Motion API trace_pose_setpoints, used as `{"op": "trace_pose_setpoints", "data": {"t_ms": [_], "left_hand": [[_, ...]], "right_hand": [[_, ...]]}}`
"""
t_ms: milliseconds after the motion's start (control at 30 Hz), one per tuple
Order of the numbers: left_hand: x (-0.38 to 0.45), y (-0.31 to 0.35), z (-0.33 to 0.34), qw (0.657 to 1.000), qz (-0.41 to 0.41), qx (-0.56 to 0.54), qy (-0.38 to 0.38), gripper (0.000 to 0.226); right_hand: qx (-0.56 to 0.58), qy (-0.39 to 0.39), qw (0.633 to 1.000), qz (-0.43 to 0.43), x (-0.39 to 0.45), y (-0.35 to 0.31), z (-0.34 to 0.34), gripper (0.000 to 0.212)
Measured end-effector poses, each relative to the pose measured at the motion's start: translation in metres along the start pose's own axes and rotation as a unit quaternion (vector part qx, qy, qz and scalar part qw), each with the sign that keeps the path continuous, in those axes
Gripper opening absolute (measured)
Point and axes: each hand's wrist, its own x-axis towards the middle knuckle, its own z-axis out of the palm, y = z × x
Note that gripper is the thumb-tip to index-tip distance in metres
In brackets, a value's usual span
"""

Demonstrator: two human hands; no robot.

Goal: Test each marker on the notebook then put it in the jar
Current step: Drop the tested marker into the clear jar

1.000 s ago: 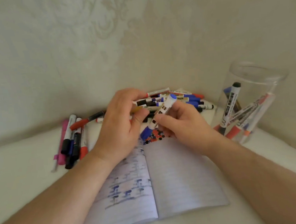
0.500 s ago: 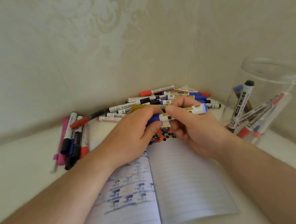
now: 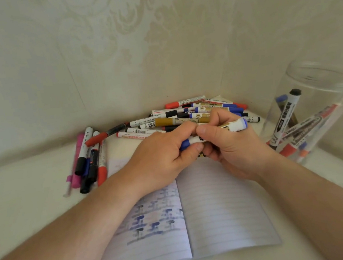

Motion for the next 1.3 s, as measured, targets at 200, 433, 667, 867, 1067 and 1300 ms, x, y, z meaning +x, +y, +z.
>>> {"op": "trace_pose_setpoints", "data": {"t_ms": [200, 433, 667, 867, 1067, 1300], "left_hand": [[0.000, 0.003, 0.001, 1.000, -0.018, -0.023, -0.008, 0.032], [-0.001, 0.002, -0.010, 0.995, -0.084, -0.028, -0.052, 0.058], [-0.005, -0.014, -0.021, 0.988, -0.111, -0.012, -0.106, 0.046], [-0.004, -0.009, -0.013, 0.975, -0.102, 0.107, -0.165, 0.057], [-0.002, -0.004, -0.011, 0.964, -0.126, 0.134, -0.192, 0.058], [-0.001, -0.003, -0.011, 0.965, -0.126, 0.142, -0.184, 0.055]], "right_hand": [[0.004, -0.019, 1.000, -0.004, -0.002, 0.000, -0.002, 0.031], [-0.010, 0.013, 1.000, -0.006, -0.005, -0.011, -0.012, 0.031], [0.012, 0.045, 0.998, 0.047, -0.008, -0.022, -0.027, 0.029], [-0.154, 0.044, 0.986, 0.043, -0.005, -0.009, -0.022, 0.025], [-0.296, 0.090, 0.950, 0.042, -0.004, -0.003, -0.018, 0.021], [-0.356, 0.099, 0.927, 0.072, -0.002, 0.005, -0.014, 0.020]]}}
